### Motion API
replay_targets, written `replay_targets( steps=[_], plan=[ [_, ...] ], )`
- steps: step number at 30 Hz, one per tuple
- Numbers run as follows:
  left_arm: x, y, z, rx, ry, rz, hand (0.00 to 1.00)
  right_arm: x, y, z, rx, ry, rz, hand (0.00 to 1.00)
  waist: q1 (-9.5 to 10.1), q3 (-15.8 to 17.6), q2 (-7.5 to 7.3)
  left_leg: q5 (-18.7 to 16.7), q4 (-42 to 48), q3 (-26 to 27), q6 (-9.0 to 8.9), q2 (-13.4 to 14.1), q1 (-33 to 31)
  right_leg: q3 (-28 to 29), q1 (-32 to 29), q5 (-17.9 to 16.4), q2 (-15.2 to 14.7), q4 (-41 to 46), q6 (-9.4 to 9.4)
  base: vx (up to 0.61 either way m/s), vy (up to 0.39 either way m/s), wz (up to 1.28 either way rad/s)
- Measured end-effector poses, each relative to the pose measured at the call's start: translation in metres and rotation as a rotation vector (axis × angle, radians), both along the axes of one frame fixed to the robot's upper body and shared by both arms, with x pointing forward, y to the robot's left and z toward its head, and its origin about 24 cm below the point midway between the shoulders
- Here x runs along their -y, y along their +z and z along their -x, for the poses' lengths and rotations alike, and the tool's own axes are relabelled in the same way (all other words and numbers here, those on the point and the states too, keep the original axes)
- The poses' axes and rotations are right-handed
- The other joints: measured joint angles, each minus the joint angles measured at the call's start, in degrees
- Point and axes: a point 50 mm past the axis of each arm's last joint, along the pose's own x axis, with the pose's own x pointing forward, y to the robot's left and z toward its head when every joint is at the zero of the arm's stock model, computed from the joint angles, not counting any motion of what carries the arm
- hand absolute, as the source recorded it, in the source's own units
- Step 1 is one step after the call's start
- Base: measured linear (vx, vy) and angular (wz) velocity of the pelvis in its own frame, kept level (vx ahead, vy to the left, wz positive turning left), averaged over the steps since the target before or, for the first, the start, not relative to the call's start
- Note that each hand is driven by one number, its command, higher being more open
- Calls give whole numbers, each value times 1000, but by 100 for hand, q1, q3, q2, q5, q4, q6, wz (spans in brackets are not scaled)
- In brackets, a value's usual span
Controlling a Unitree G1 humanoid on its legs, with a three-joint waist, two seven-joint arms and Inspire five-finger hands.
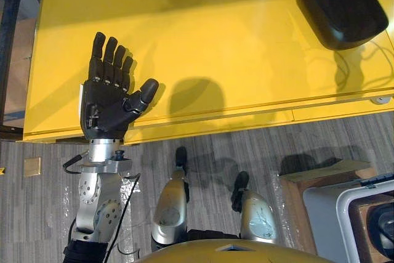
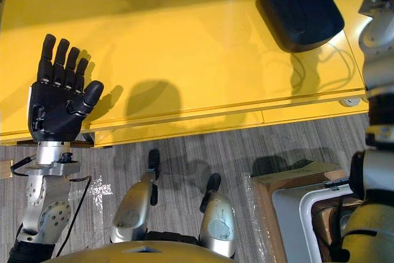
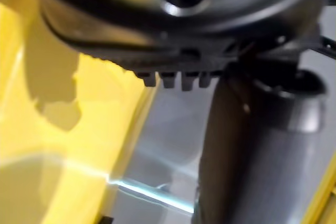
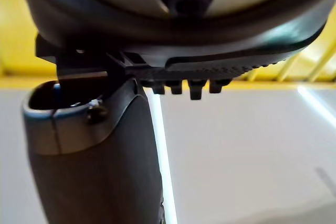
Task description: Walk over and take three plastic housings, then place them on the shelf
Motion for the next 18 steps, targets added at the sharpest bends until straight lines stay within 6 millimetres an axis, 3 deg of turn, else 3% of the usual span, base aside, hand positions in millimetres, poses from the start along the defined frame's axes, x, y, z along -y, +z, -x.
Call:
replay_targets(
  steps=[2, 4, 8, 10, 11, 14, 18],
  plan=[
    [0, -4, 4, -13, 11, 20, 100, 1, -23, 7, -18, 18, -14, 100, -51, -184, -3, 1, -113, 74, 4, -5, 92, 35, 68, 61, 2, -149, 20, 68, 7, -17],
    [0, -9, 11, -35, 25, 38, 100, -1, -72, 16, -73, 85, -105, 100, -187, -506, -47, -6, -279, 191, 10, -41, 279, 114, 196, 91, 3, -316, 62, 90, 2, -20],
    [1, -8, 11, -30, 24, 20, 100, 2, -135, 22, -280, 120, -252, 100, -389, -800, -76, -60, -329, 293, 16, -56, 448, 202, 343, 131, 12, -474, 100, 58, -2, -15],
    [3, -6, 13, -21, 29, 42, 100, 4, -163, 27, -350, 174, -406, 100, -435, -836, -93, -112, -330, 385, 2, -36, 568, 278, 458, 168, 38, -582, 104, 35, -9, -22],
    [4, -6, 15, -17, 39, 61, 100, 4, -185, 33, -387, 305, -634, 100, -494, -948, -105, -138, -331, 425, 0, -12, 577, 307, 464, 191, 65, -636, 97, 28, -17, -15],
    [7, -4, 15, -29, 47, 14, 100, 3, -228, 41, -479, 516, -986, 100, -535, -995, -137, -164, -332, 502, -26, 25, 733, 378, 586, 201, 106, -682, 87, 25, -29, -17],
    [10, -8, 14, -62, 19, -23, 100, -7, -245, 40, -556, 685, -1114, 100, -650, -1049, -114, -170, -332, 513, -28, 19, 750, 402, 614, 246, 105, -725, 97, -7, -1, -2]
  ],
)
